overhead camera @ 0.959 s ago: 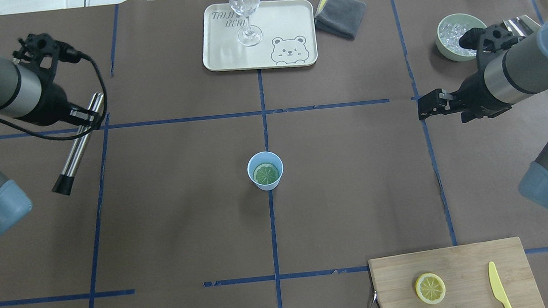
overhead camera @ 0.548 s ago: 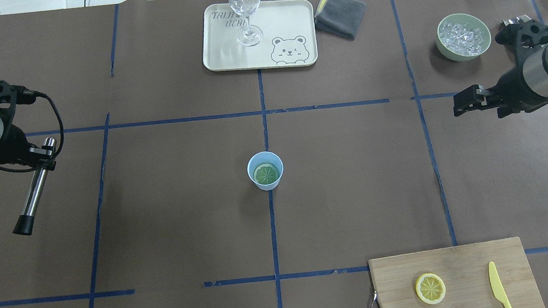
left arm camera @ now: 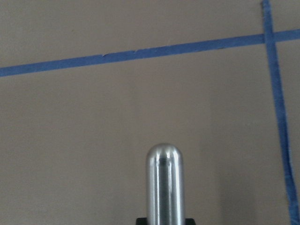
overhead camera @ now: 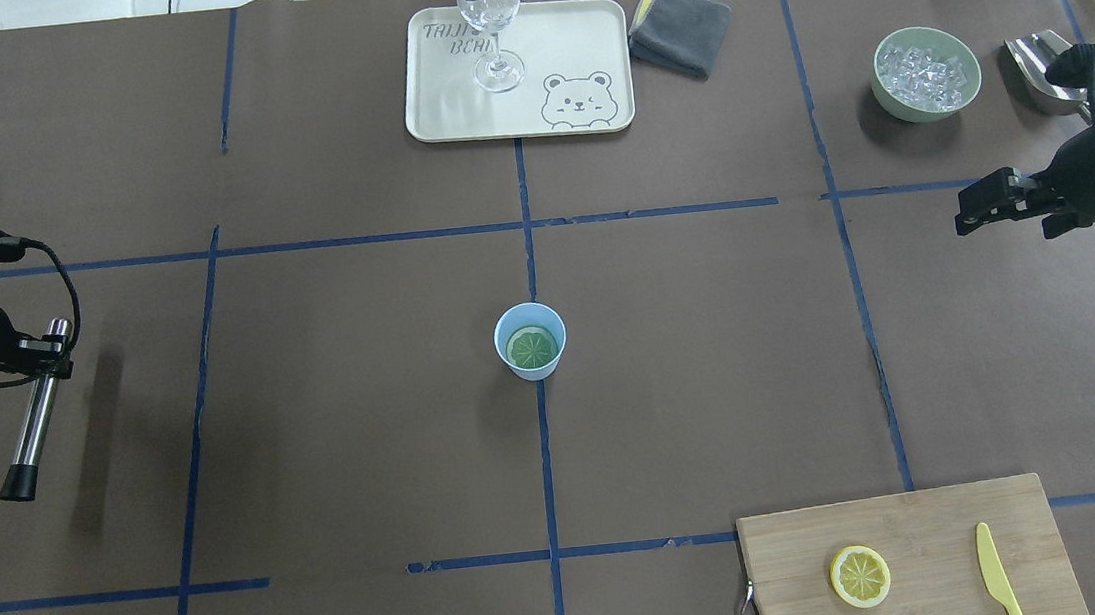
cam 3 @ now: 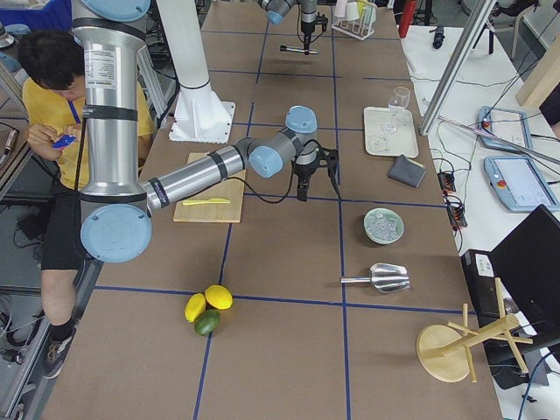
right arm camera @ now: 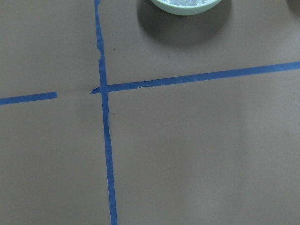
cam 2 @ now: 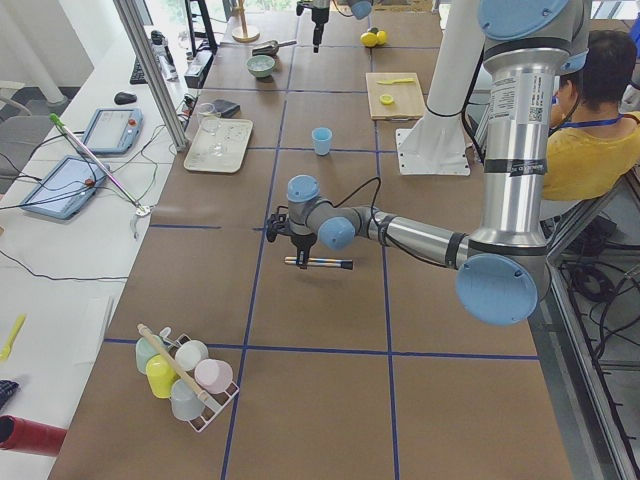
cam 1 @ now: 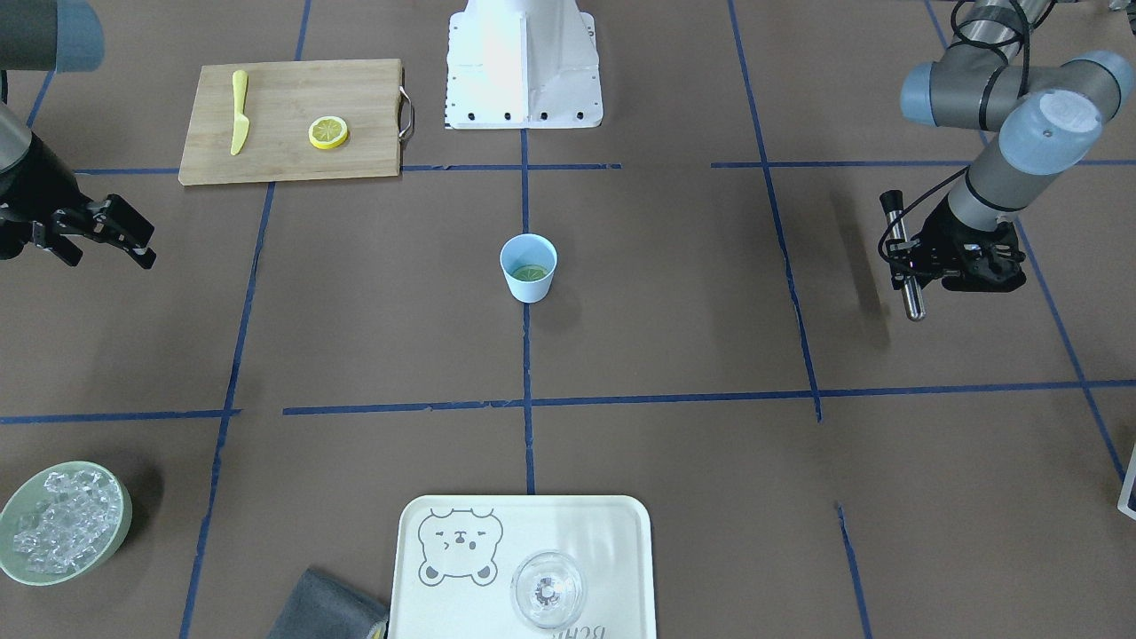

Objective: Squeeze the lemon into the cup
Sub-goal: 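Lower the muddler onto the table at its original spot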

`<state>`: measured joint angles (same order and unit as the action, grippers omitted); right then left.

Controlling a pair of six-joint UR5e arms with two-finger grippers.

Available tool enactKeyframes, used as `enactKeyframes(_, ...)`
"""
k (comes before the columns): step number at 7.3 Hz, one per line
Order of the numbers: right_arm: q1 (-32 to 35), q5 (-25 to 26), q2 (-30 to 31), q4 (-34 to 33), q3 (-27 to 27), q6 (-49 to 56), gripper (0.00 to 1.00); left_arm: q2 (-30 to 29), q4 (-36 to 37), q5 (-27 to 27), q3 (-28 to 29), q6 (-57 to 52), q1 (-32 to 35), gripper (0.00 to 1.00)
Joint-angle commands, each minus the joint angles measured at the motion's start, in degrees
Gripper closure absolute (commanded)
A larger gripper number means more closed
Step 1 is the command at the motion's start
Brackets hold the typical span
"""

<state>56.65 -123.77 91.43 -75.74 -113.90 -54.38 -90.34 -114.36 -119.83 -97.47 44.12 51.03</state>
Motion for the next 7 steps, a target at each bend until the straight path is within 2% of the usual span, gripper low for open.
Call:
enactKeyframes(1, 0.0, -0.1, 0.2, 0.0, -0.1, 0.1, 0.00, -1.8, 1.9, 0.1, 2.0, 0.4, -0.1, 1.00)
enactKeyframes(5, 0.0, -0.1, 0.2, 0.1, -0.5, -0.2, 0.00, -3.0, 1.8, 0.2, 4.7, 0.0, -0.2, 1.00)
enactKeyframes(6, 0.0, -0.1, 0.2, 0.1, -0.6, -0.4, 0.00, -3.2, 1.9, 0.2, 4.7, 0.1, -0.1, 0.48)
enactKeyframes(7, 0.0, -0.1, 0.2, 0.1, -0.6, -0.4, 0.00, -3.2, 1.9, 0.1, 4.4, 0.2, -0.1, 0.13)
